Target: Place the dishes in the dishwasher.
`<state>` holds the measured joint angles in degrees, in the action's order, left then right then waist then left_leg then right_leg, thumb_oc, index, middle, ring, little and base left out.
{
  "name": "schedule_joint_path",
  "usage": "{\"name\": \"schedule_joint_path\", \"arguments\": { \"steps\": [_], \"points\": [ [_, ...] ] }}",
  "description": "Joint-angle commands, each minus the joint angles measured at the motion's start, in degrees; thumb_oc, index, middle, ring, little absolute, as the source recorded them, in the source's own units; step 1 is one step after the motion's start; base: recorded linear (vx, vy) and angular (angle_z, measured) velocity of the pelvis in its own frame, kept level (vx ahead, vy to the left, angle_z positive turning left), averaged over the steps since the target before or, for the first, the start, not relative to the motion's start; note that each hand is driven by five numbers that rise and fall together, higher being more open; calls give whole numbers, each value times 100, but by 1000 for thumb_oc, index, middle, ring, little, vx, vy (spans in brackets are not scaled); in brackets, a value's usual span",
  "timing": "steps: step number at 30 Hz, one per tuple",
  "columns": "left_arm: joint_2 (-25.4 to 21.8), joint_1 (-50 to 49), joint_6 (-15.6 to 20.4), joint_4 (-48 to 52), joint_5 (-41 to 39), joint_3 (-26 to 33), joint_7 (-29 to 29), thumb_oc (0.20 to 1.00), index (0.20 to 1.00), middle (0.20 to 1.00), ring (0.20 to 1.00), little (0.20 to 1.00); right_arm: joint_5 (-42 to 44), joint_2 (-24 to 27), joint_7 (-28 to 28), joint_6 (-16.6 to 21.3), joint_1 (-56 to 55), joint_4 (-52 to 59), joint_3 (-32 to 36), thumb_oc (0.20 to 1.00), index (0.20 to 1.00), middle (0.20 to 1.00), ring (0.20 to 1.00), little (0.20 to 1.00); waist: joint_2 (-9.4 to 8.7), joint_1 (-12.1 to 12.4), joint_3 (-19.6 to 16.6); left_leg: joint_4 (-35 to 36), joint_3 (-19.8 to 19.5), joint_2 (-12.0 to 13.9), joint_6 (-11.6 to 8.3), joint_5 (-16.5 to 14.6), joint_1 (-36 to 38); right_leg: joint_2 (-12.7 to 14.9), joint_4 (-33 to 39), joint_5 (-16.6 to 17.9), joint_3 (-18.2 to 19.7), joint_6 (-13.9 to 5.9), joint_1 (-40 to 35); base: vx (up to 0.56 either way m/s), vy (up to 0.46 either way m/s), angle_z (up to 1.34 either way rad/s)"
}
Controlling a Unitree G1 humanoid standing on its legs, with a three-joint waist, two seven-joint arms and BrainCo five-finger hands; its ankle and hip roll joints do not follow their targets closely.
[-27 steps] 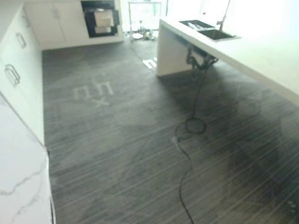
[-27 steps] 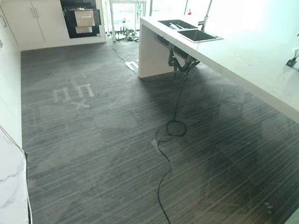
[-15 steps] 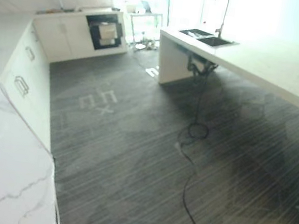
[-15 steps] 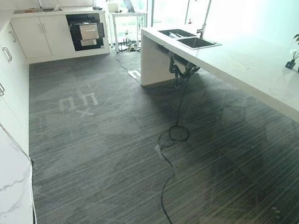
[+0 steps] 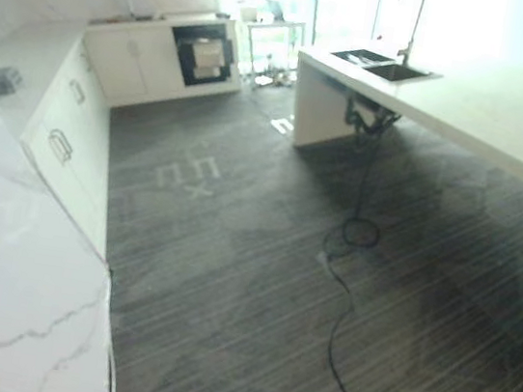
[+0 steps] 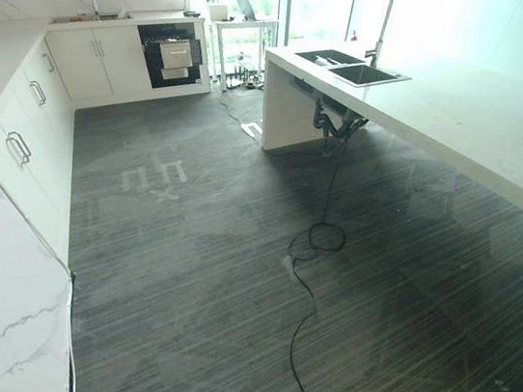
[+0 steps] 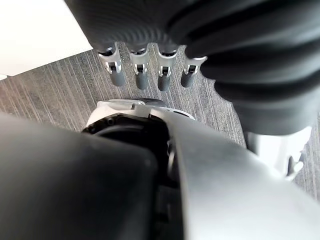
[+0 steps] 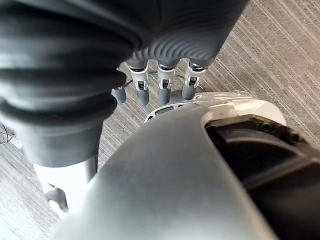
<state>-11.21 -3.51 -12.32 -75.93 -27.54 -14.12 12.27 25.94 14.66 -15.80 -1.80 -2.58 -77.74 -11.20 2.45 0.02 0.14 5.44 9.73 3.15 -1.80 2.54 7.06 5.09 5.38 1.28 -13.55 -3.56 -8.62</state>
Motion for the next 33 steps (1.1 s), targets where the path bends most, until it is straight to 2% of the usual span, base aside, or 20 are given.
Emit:
{"name": "schedule_joint_path", "arguments": {
  "steps": [1, 5, 6, 9, 11, 13, 15, 16, 18, 19, 20, 21, 23, 24, 25, 27, 28, 30, 31, 33],
  "points": [
    [271, 504, 53, -283, -343, -131, -159, 1000, 1000, 1000, 1000, 1000, 180, -322, -16, 309, 538, -302, -185, 1000, 1000, 1000, 1000, 1000, -76, 8, 327, -44, -407, -80, 57, -311, 95, -89, -110, -33, 157, -16, 67, 48, -103, 3],
    [235, 513, 87, -321, -858, 308, -392, 1000, 1000, 1000, 1000, 1000, 183, -264, -19, 179, 596, -259, -91, 1000, 1000, 1000, 1000, 1000, -120, 9, 386, -464, -431, -86, -9, -386, 49, -166, -237, -119, 269, 114, 75, 54, -137, 12],
    [233, 561, 128, -284, -1023, 468, -422, 1000, 1000, 1000, 1000, 1000, 201, -152, -80, 157, 761, -168, -131, 1000, 1000, 1000, 1000, 1000, -224, 33, 570, -1761, -420, -195, -7, -603, -448, -116, -464, -189, 328, 256, 191, -3, -129, 22],
    [257, 573, 196, -267, -1237, 624, -454, 1000, 1000, 1000, 1000, 1000, 210, -43, 8, 75, 955, 23, -110, 1000, 1000, 1000, 1000, 1000, -209, 115, 862, -2904, -432, -266, -157, -83, -1335, -213, -592, -211, 384, 395, 176, 58, -32, 38],
    [290, 566, 191, -341, -1218, 649, -236, 1000, 1000, 1000, 1000, 1000, 414, 8, -133, 215, 1024, 2, -16, 1000, 1000, 1000, 1000, 1000, -128, 212, 943, -2284, -87, -218, -205, 140, -1548, -238, -633, -378, 306, 346, -20, 296, 138, 17],
    [299, 446, 324, -378, -1186, 569, -94, 1000, 1000, 1000, 1000, 1000, 208, 3, -237, 287, 1062, 22, -20, 1000, 1000, 1000, 1000, 1000, -4, 345, 908, -799, 84, -94, -220, 470, -1582, -336, -541, -553, 281, 265, -319, 503, 209, 26],
    [271, 404, 336, -387, -1120, 556, -176, 1000, 1000, 1000, 1000, 1000, 177, 19, -245, 279, 995, 32, -39, 1000, 1000, 1000, 1000, 1000, -9, 397, 909, -138, 373, 119, -305, 798, -1680, -378, -481, -720, 256, 269, -597, 479, 192, 25],
    [263, 401, 336, -432, -1024, 599, -156, 1000, 1000, 1000, 1000, 1000, 238, 2, -208, 282, 941, 27, -28, 1000, 1000, 1000, 1000, 1000, -49, 393, 898, -173, 522, 128, -299, 809, -1680, -351, -476, -808, 205, 258, -717, 844, 409, 21],
    [203, 401, 364, -612, -873, 757, -129, 1000, 1000, 1000, 1000, 1000, 291, -222, 45, 280, 743, -88, 59, 1000, 1000, 1000, 1000, 1000, -219, 471, 705, -429, 98, -193, 58, 507, -1574, -74, -976, -1025, 393, 34, -949, 843, 416, 6],
    [151, 419, 372, -627, -788, 771, -81, 1000, 1000, 1000, 1000, 1000, 255, -268, 72, 309, 678, -102, 78, 1000, 1000, 1000, 1000, 1000, -271, 468, 672, -451, 50, -277, 161, 452, -1530, 17, -1315, -874, 396, -63, -898, 467, 260, -22],
    [93, 460, 348, -607, -678, 748, -21, 1000, 1000, 1000, 1000, 1000, 195, -314, 122, 365, 591, -120, 92, 1000, 1000, 1000, 1000, 1000, -327, 419, 628, -416, 42, -386, 296, 409, -1408, 172, -1937, -448, 409, -224, -695, 474, 355, -26],
    [47, 557, 331, -589, -547, 622, 76, 1000, 1000, 1000, 1000, 1000, 226, -312, 152, 494, 483, -124, 117, 1000, 1000, 1000, 1000, 1000, -248, 290, 609, -318, -59, -447, 449, 326, -1174, 328, -3150, 21, 525, -287, -194, 516, 438, 0],
    [-3, 742, 325, -473, -393, 286, 247, 1000, 1000, 1000, 1000, 1000, 497, -220, 116, 633, 336, 33, 193, 1000, 1000, 1000, 1000, 1000, -23, 45, 672, -231, -242, -527, 630, 152, -754, 420, -5199, 481, 690, -257, 870, 463, 406, 46],
    [1, 780, 267, -395, -395, 195, 169, 1000, 1000, 1000, 1000, 1000, 563, -182, 133, 620, 365, 117, 191, 1000, 1000, 1000, 1000, 1000, 51, -39, 716, -212, -232, -510, 657, 74, -575, 450, -5408, 516, 689, -181, 1304, 430, 176, 74],
    [-42, 821, 203, -376, -480, 113, 85, 1000, 1000, 1000, 1000, 1000, 623, -157, 117, 687, 417, 146, 161, 1000, 1000, 1000, 1000, 1000, 82, -153, 783, -195, -262, -508, 650, 36, -396, 220, -5072, 180, 596, -39, 1664, 376, -4, 70],
    [-87, 845, 156, -393, -416, 110, 167, 1000, 1000, 1000, 1000, 1000, 638, -181, 78, 807, 428, 148, 124, 1000, 1000, 1000, 1000, 1000, 25, -288, 834, -198, -377, -565, 631, -39, -253, -125, -4161, 98, 510, -40, 1811, 399, -184, 31],
    [-96, 855, 228, -436, -98, 83, 289, 1000, 1000, 1000, 1000, 1000, 709, -215, 57, 995, 358, 153, 130, 1000, 1000, 1000, 1000, 1000, -131, -460, 871, -132, -559, -724, 631, -251, 8, -144, -2528, 315, 448, -133, 2061, 442, -243, 65],
    [-75, 851, 321, -453, 102, 55, 284, 1000, 1000, 1000, 1000, 1000, 750, -198, -9, 1047, 316, 122, 210, 1000, 1000, 1000, 1000, 1000, -175, -631, 912, -106, -682, -773, 595, -470, 248, -47, -1500, 649, 528, -270, 2222, 504, -236, 142],
    [-53, 849, 324, -468, 165, 47, 262, 1000, 1000, 1000, 1000, 1000, 704, -190, -33, 1058, 316, 76, 284, 1000, 1000, 1000, 1000, 1000, -162, -716, 925, -114, -780, -756, 562, -683, 480, 2, -1090, 895, 589, -340, 2301, 538, -239, 144],
    [-20, 806, 298, -483, 150, 101, 201, 1000, 1000, 1000, 1000, 1000, 610, -216, -4, 981, 375, 45, 314, 1000, 1000, 1000, 1000, 1000, -170, -730, 875, -139, -790, -738, 553, -892, 692, 31, -1080, 954, 606, -324, 2247, 496, -269, 95]
  ]
}}
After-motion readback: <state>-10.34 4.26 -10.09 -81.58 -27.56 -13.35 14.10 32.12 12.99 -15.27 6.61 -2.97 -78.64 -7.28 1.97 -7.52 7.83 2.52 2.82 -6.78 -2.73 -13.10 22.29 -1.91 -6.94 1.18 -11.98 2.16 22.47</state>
